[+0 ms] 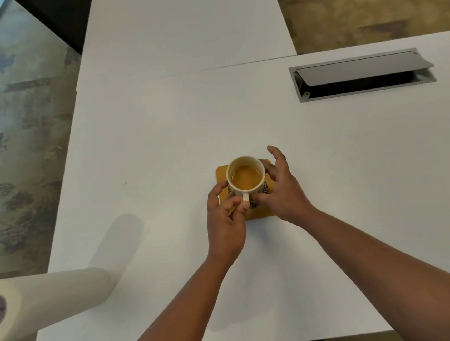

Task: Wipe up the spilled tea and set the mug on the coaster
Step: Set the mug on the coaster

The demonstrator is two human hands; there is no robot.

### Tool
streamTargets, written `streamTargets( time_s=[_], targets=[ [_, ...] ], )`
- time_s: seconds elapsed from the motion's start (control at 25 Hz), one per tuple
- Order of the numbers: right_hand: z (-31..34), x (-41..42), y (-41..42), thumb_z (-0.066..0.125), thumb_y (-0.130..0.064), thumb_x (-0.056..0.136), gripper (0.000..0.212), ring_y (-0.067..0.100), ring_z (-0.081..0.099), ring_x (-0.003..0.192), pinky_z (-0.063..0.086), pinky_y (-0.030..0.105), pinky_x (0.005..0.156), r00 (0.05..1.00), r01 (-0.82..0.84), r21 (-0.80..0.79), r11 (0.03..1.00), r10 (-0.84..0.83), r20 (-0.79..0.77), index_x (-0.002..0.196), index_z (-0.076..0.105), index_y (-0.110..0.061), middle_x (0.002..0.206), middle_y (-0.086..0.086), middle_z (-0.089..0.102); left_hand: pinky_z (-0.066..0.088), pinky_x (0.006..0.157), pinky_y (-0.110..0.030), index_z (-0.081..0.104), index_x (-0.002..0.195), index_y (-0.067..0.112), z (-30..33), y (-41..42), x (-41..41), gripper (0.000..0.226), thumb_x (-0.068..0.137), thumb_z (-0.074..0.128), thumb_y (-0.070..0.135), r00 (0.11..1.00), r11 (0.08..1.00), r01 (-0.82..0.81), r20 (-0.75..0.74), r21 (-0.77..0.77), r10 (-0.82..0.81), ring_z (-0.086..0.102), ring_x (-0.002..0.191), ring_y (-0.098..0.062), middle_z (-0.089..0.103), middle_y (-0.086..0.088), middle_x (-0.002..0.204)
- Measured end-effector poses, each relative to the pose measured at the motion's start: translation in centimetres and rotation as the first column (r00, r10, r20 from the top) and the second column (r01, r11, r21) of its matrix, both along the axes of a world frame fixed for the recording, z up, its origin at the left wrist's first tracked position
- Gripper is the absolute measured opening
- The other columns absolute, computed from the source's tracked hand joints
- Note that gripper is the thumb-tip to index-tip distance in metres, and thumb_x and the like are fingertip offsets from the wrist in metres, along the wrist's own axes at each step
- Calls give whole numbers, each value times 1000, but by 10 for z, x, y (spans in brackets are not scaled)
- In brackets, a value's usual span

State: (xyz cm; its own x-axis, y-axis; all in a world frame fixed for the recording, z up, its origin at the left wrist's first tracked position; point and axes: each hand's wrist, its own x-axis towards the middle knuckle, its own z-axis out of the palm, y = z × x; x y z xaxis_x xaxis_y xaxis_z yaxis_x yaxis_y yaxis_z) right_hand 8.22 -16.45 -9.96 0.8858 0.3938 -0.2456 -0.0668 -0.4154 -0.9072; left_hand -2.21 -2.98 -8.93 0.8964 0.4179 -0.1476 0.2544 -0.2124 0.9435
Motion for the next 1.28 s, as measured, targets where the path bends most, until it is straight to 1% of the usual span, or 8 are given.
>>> streamTargets(
  time_s=[0.24, 0.48, 0.72, 0.88, 0.96, 1.04, 1.12, 1.28],
  targets=[
    [-10, 6, -7, 91, -22, 67, 114, -12, 53, 120, 42, 20, 96, 999, -43, -21, 999, 43, -23, 147, 15, -50, 122, -47, 54, 38, 89, 3, 70, 86, 45, -8, -7, 2, 27, 94, 71, 19, 1000, 1000, -15, 0, 5, 15, 41, 131, 13, 31, 54, 133],
    [-11, 16, -7, 91, -21, 68, 109, -7, 57, 118, 44, 23, 97, 996, -86, -10, 996, 86, -31, 147, 20, -47, 126, -37, 59, 37, 90, 3, 73, 91, 39, -14, -9, 5, 22, 93, 72, 17, 999, 1000, -27, 44, 8, 27, 36, 128, 23, 29, 55, 132],
    [-11, 17, -8, 91, -26, 66, 110, -7, 57, 118, 44, 23, 98, 995, -96, -23, 995, 95, -40, 147, 21, -48, 126, -36, 60, 38, 90, 3, 75, 93, 32, -14, -9, 4, 16, 93, 73, 16, 999, 1000, -26, 42, 15, 25, 38, 125, 25, 32, 36, 140],
    [-2, 16, -7, 89, -23, 72, 113, -13, 54, 117, 42, 14, 95, 991, -128, -99, 987, 124, -42, 153, 13, -45, 124, -39, 53, 43, 87, -1, 71, 88, 35, -11, -5, 5, 17, 91, 75, 19, 1000, 1000, -11, -4, 15, 11, 42, 121, 23, 39, 27, 138],
    [6, 14, -7, 81, -16, 79, 111, 0, 50, 128, 41, 20, 101, 983, -179, -130, 975, 172, -63, 157, 5, -37, 136, -28, 49, 48, 85, -6, 68, 89, 31, -8, -1, 5, 15, 88, 79, 20, 999, 999, -34, -6, -3, 34, 48, 119, 19, 43, 16, 139],
    [17, 12, -9, 70, -7, 83, 105, 15, 36, 144, 37, 32, 112, 976, -212, -150, 966, 199, -93, 159, 2, -30, 156, -13, 35, 56, 91, -21, 61, 92, 27, 0, 3, 6, 20, 86, 80, 25, 997, 997, -78, 20, 2, 78, 54, 122, 0, 48, 7, 135],
    [29, 10, -10, 62, -4, 86, 95, 17, 24, 150, 29, 40, 120, 981, -196, -193, 961, 189, -52, 160, 6, -23, 165, -4, 22, 56, 94, -37, 55, 97, 24, 10, 8, 10, 21, 90, 74, 30, 991, 991, -117, 74, 60, 113, 55, 119, -12, 50, 9, 125],
    [76, 10, -3, 50, -14, 99, 71, 15, 21, 152, 21, 35, 123, 986, -94, -209, 973, 121, 118, 160, 13, -18, 167, 0, 17, 49, 102, -40, 61, 115, 17, 56, 24, 39, 16, 101, 57, 25, 981, 941, -78, 193, 331, 13, 53, 124, -14, 55, 3, 132]
  ],
)
